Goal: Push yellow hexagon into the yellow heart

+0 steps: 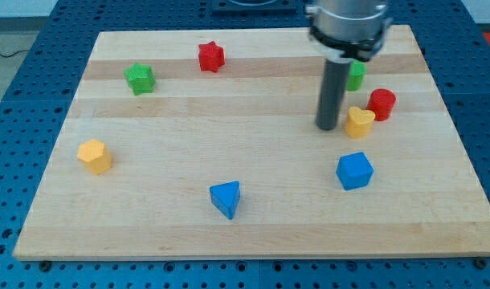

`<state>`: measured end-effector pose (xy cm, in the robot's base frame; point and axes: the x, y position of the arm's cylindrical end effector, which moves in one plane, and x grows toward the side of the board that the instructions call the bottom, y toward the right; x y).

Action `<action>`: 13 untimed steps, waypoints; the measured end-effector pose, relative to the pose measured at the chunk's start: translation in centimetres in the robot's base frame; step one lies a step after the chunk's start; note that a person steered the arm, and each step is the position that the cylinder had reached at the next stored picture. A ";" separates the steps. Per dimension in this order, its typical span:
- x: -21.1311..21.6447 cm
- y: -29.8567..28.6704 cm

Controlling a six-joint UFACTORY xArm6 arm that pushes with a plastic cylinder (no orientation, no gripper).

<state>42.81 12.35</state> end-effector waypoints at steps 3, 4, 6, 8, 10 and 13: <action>2.2 -1.8; 4.8 -9.9; 11.0 -27.7; 12.0 -42.7; 7.0 -38.1; 2.8 -22.0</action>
<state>45.60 -9.66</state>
